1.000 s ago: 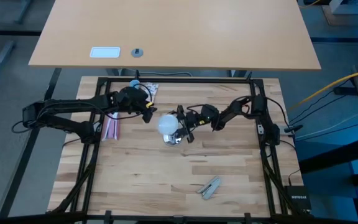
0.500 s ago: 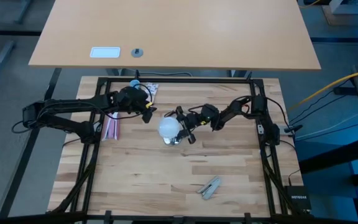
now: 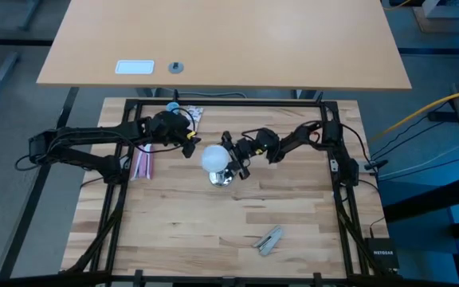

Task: Screw lightbulb
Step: Insert the light bulb into the lamp

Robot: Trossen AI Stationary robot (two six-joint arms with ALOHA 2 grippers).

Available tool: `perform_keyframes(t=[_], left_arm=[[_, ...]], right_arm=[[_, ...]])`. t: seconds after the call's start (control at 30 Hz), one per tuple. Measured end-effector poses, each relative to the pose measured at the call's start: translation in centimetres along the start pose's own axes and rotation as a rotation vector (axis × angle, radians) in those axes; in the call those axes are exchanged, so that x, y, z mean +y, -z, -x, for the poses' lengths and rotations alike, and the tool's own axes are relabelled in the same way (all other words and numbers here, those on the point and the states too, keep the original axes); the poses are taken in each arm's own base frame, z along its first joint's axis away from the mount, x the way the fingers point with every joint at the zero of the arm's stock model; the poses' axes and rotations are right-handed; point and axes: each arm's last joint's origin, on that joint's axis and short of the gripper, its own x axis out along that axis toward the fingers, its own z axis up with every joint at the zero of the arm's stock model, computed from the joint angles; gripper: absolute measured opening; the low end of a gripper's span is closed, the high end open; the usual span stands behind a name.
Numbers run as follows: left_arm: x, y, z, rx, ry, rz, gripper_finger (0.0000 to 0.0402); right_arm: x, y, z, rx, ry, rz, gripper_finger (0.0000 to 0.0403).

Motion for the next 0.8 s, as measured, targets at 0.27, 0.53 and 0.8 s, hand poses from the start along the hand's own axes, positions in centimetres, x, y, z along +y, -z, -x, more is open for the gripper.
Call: perform_keyframes(t=[0.27, 0.53, 0.8], left_arm=[[0.0, 0.0, 0.0, 0.001, 0.000, -0.012, 0.0155], [0.0, 0.2, 0.0, 0.018, -0.005, -0.013, 0.0155], [0.3, 0.8, 0.0, 0.084, -0.025, -0.046, 0.0155]], right_arm=[[-0.8, -0.8, -0.5, -0.024, -0.027, -0.031, 0.0170], [-0.8, -0.2, -0.8, 0.053, -0.112, -0.092, 0.0170], [-0.8, 1.9, -0.8, 0.206, 0.020, -0.194, 0.0170]])
